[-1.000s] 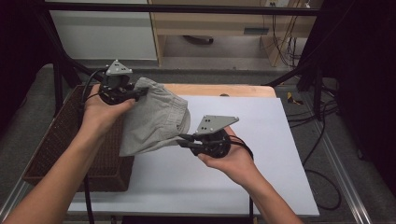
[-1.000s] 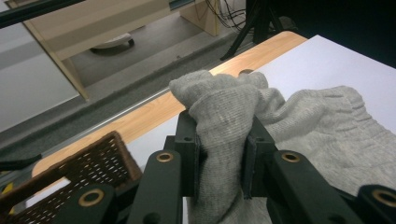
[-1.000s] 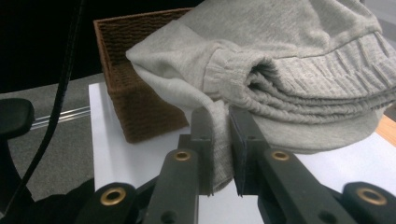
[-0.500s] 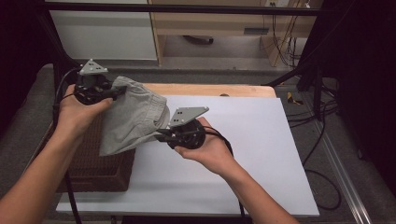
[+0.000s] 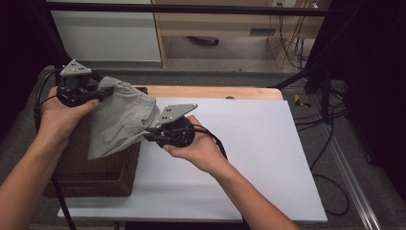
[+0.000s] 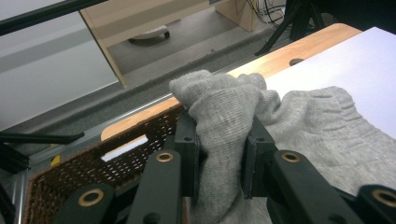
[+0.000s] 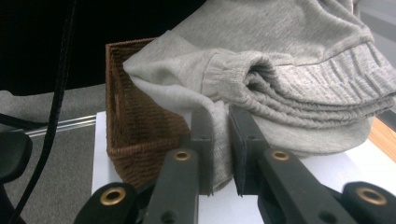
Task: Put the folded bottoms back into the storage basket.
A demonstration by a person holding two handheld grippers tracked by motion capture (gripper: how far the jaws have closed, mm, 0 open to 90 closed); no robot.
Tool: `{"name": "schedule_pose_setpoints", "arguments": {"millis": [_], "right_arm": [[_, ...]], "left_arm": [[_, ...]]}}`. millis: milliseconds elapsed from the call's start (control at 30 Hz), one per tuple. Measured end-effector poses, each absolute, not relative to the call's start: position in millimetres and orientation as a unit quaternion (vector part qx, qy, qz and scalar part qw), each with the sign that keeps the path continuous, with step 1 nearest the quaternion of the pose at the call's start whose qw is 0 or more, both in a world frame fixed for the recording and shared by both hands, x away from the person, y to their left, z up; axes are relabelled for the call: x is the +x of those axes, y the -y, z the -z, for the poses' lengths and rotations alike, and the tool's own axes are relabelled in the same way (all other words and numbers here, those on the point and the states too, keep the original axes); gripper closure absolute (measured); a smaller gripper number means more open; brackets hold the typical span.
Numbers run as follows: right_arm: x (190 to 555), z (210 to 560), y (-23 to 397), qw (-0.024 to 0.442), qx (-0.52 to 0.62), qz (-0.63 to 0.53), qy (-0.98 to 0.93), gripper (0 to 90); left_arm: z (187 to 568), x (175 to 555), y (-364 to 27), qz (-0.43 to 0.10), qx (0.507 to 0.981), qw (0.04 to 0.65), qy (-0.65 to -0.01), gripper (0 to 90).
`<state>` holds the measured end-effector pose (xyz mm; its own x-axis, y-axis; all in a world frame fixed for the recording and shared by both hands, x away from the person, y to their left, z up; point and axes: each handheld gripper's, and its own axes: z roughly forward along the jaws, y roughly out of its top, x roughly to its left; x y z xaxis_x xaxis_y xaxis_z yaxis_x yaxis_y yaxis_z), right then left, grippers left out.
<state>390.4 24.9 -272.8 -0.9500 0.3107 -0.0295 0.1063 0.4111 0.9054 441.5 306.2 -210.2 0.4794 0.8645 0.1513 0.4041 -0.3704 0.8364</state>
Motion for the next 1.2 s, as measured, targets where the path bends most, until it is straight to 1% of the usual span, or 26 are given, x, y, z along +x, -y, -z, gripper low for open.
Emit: {"name": "schedule_pose_setpoints", "arguments": {"millis": [233, 633, 1200], "right_arm": [[391.2, 272.9, -36.9, 0.092, 0.119, -0.533, -0.832, 81.2], [391.7, 280.3, -52.9, 0.088, 0.115, -0.531, -0.835, 81.2], [396.6, 285.3, -79.5, 0.084, 0.108, -0.54, -0.831, 81.2]], "left_arm": [[211.8, 441.2, -314.3, -0.304, 0.761, 0.384, -0.425, 72.3], [227.2, 440.8, -322.7, -0.294, 0.738, 0.398, -0.459, 72.3], [224.4, 434.8, -348.2, -0.307, 0.711, 0.405, -0.487, 72.2]]}}
